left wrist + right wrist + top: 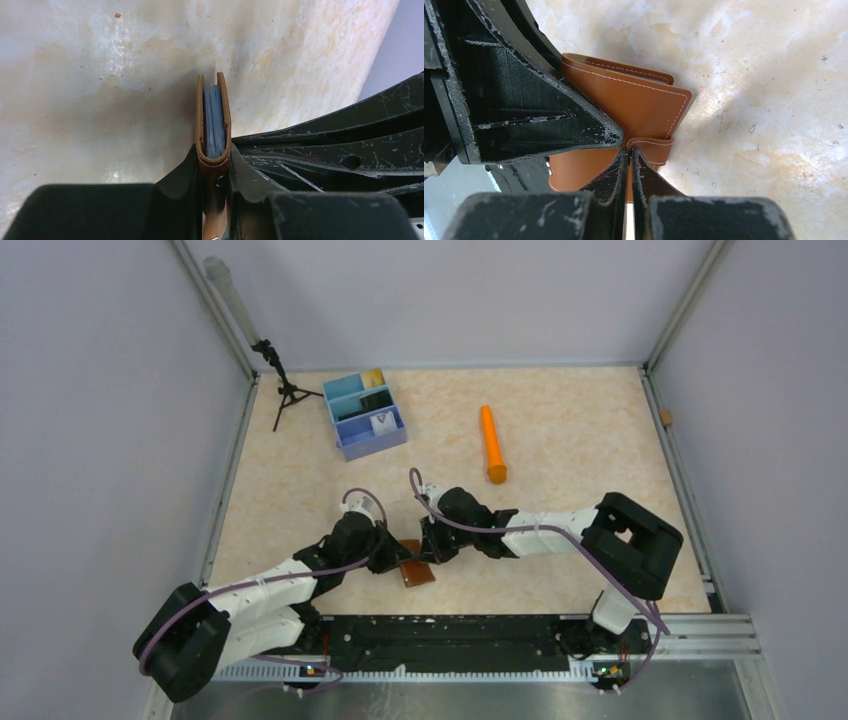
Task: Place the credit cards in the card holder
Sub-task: Close the card holder at the center of the board.
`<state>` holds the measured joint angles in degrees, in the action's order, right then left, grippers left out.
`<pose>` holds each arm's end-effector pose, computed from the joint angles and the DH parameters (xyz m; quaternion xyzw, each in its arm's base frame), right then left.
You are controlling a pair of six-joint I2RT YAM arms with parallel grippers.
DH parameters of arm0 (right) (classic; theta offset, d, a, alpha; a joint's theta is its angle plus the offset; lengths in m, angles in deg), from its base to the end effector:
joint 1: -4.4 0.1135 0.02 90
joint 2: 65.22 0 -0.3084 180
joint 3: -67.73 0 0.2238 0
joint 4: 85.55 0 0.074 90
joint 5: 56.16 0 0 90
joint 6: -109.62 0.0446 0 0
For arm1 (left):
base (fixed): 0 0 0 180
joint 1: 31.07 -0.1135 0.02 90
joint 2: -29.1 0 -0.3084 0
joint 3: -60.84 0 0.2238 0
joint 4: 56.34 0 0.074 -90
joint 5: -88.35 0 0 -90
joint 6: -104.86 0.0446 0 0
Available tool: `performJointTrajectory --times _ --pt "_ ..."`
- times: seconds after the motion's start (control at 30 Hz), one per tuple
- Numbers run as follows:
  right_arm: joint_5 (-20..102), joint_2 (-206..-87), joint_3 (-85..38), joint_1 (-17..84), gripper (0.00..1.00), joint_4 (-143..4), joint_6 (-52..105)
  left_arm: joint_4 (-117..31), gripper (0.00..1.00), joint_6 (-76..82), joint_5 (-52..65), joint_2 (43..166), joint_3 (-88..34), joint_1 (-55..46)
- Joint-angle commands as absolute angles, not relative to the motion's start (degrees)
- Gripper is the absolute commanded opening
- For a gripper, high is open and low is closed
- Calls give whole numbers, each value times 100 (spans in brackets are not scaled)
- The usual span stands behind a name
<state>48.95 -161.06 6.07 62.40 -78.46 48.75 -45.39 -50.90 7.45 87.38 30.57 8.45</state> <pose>0.1621 0.2814 0.2174 -0.2776 0.8610 0.3686 0.2138 0.1091 -0.0991 0.1965 -0.1709 0.8839 -0.3848 0.2037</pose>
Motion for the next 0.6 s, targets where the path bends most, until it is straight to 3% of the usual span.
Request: performJointTrajectory --times 0.0,0.57 --pt "5846 -16488 222 6563 0 -8828 5157 -6857 0 -5573 1259 8521 2842 964" --pt "5849 -16964 8 7048 0 -8486 5244 -6791 0 -5831 841 8178 3132 953"
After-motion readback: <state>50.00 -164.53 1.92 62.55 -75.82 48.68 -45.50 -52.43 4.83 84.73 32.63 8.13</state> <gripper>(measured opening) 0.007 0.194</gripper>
